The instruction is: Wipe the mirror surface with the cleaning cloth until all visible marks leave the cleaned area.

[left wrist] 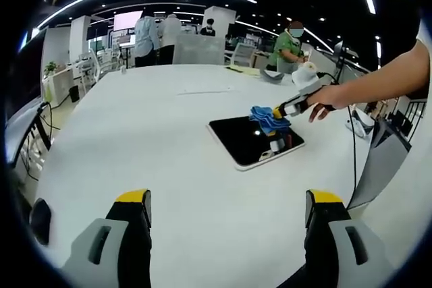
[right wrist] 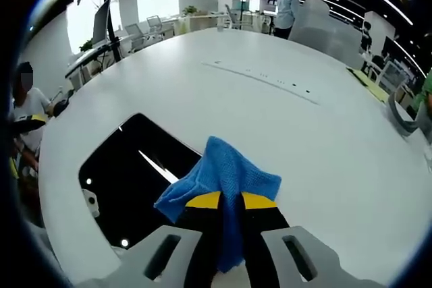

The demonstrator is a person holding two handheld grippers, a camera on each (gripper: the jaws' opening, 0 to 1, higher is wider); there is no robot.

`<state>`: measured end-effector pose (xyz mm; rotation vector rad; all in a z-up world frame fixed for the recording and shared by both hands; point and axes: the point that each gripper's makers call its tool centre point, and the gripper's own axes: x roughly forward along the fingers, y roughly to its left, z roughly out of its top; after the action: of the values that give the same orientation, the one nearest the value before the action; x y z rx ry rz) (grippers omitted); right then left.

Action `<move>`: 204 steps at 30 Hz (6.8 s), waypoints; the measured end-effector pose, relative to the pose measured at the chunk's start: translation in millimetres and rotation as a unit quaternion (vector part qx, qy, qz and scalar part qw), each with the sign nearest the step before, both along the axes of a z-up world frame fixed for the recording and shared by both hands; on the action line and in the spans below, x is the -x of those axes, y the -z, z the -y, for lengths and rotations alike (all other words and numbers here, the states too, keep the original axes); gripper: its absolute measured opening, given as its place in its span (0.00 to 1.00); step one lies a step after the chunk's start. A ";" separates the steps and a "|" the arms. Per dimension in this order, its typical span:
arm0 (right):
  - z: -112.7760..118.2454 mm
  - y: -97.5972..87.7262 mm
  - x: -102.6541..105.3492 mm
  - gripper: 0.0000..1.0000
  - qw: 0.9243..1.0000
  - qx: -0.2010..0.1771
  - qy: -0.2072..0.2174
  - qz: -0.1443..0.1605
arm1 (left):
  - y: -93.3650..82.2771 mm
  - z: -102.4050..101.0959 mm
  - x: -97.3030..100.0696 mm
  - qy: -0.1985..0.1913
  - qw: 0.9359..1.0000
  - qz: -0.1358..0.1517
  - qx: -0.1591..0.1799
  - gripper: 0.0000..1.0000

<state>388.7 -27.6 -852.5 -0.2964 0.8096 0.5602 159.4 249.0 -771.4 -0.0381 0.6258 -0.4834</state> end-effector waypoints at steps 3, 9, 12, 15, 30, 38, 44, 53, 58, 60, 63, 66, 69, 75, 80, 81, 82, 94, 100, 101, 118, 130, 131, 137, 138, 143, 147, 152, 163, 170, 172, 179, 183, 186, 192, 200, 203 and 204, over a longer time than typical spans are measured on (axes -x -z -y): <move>-0.1 -1.2 1.1 0.07 1.000 0.004 0.002 0.003 | 0.1 0.3 0.6 0.001 1.000 0.000 -0.001 0.96; -2.8 -3.6 6.5 0.08 1.000 0.001 -0.005 0.012 | -2.2 1.4 -2.0 -0.001 1.000 0.004 0.000 0.96; -3.2 -4.2 7.5 0.09 1.000 0.002 -0.008 0.012 | -2.9 3.5 -2.4 0.000 1.000 0.005 0.000 0.96; -3.7 -4.4 8.8 0.10 1.000 -0.003 -0.011 0.012 | -2.8 5.7 -1.6 0.002 1.000 0.004 0.000 0.96; -7.9 -6.2 19.1 0.18 1.000 -0.018 -0.017 0.008 | -5.4 10.6 -2.3 0.007 1.000 0.006 0.002 0.96; -9.0 -4.7 25.0 0.19 1.000 -0.020 -0.022 0.009 | -4.4 11.0 1.7 0.009 1.000 0.006 0.002 0.96; -10.0 -4.9 29.4 0.19 1.000 -0.020 -0.020 0.010 | -5.2 9.7 5.2 0.009 1.000 0.007 0.000 0.96; -13.0 -8.1 44.7 0.19 0.999 -0.018 -0.028 0.013 | -5.5 13.0 10.0 0.013 1.000 0.007 0.001 0.96; -12.8 -8.8 50.4 0.19 0.999 -0.018 -0.026 0.013 | -6.1 14.0 12.2 0.015 1.000 0.008 0.001 0.96; -12.6 -9.0 53.0 0.19 0.999 -0.017 -0.024 0.013 | -6.3 14.3 13.5 0.014 1.000 0.009 0.002 0.96; -12.0 -9.1 56.7 0.19 1.000 -0.015 -0.020 0.014 | -6.4 14.4 16.2 0.013 1.000 0.010 0.003 0.96; -11.0 -8.7 59.7 0.18 1.000 -0.016 -0.017 0.015 | -5.9 14.3 19.8 0.013 1.000 0.009 0.002 0.96; -11.1 -9.5 64.5 0.18 1.000 -0.018 -0.015 0.015 | -5.9 14.2 23.5 0.011 1.000 0.010 0.003 0.96; -9.5 -8.9 69.4 0.18 1.000 -0.020 -0.011 0.015 | -5.8 14.2 29.4 0.009 1.000 0.011 0.002 0.96; -8.1 -8.3 75.7 0.18 1.000 -0.021 -0.012 0.014 | -5.8 13.2 31.8 0.006 1.000 0.010 0.002 0.96; -7.7 -8.2 78.4 0.18 1.000 -0.022 -0.013 0.016 | -5.6 13.9 32.5 0.007 1.000 0.010 0.002 0.96; -7.7 -8.3 79.1 0.18 1.000 -0.022 -0.013 0.016 | -5.6 14.6 32.8 0.007 1.000 0.010 0.002 0.96; -7.1 -8.6 89.8 0.18 0.999 -0.028 -0.012 0.019 | -6.6 25.1 33.7 0.014 1.000 0.014 0.003 0.96; -7.1 -8.6 93.6 0.18 0.999 -0.028 -0.012 0.020 | -7.4 22.4 33.5 0.007 1.000 0.016 0.004 0.96; -7.1 -8.5 93.6 0.18 0.999 -0.029 -0.012 0.020 | -7.3 22.7 34.0 0.007 1.000 0.016 0.003 0.96; -7.3 -8.4 102.4 0.18 0.999 -0.030 -0.018 0.018 | -3.9 31.6 39.8 0.015 1.000 0.009 -0.003 0.96; -6.4 -8.1 100.7 0.14 0.999 -0.030 -0.026 0.010 | -3.7 40.5 38.0 0.020 1.000 0.009 -0.005 0.96; -5.7 -8.0 99.9 0.13 0.999 -0.030 -0.026 0.010 | -3.6 40.5 38.1 0.021 1.000 0.009 -0.007 0.95; -6.0 -7.7 100.6 0.04 0.999 -0.025 -0.028 0.007 | -4.4 39.4 38.8 0.014 1.000 0.010 -0.006 0.95; -5.9 -7.6 100.6 0.04 0.999 -0.025 -0.029 0.007 | -3.9 39.0 39.1 0.014 1.000 0.010 -0.007 0.95; -6.3 -8.3 100.7 0.01 0.999 -0.016 -0.036 0.008 | -2.8 38.2 42.7 0.008 1.000 0.009 -0.006 0.95; -5.6 -9.4 101.7 0.01 0.999 -0.014 -0.035 0.010 | -3.8 37.4 44.6 0.004 1.000 0.009 -0.006 0.95; -0.5 -20.3 103.5 0.01 0.999 -0.025 -0.025 0.018 | -5.5 34.8 44.1 -0.002 1.000 0.011 -0.006 0.95; 13.8 -50.9 118.7 0.01 0.997 -0.069 0.003 0.037 | -4.7 44.7 41.3 0.005 1.000 0.012 -0.007 0.95; 26.5 -70.5 135.3 0.01 0.995 -0.089 0.021 0.047 | -7.0 52.7 37.3 0.015 1.000 0.017 -0.007 0.95; 33.1 -70.1 140.8 0.01 0.994 -0.094 0.029 0.043 | -7.0 55.0 37.2 0.017 1.000 0.017 -0.006 0.95; 47.3 -59.3 166.7 0.01 0.995 -0.092 0.031 0.029 | -5.5 61.9 38.9 0.028 0.999 0.017 -0.007 0.95; 52.2 -52.0 180.1 0.01 0.996 -0.086 0.028 0.019 | -5.5 67.2 40.5 0.035 0.999 0.018 -0.007 0.95; 53.0 -46.4 189.0 0.01 0.996 -0.085 0.025 0.009 | -5.1 71.0 42.0 0.040 0.999 0.018 -0.007 0.95; 57.8 -30.7 202.0 0.02 0.998 -0.059 0.014 -0.006 | -5.7 74.7 45.1 0.046 0.999 0.020 -0.007 0.95; 65.5 -7.8 211.4 0.02 1.000 -0.019 -0.010 -0.018 | -6.7 73.5 51.5 0.044 0.999 0.022 -0.006 0.95; 67.6 -4.3 211.5 0.03 1.000 -0.012 -0.010 -0.020 | -6.4 72.4 53.4 0.043 0.999 0.023 -0.007 0.95; 68.0 -2.2 211.9 0.04 1.000 -0.006 -0.015 -0.019 | -6.5 71.8 54.4 0.043 0.999 0.023 -0.008 0.95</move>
<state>176.8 -95.7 -850.3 -0.2882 0.8386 0.5995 105.0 177.2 -765.0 0.0145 0.5879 -0.5601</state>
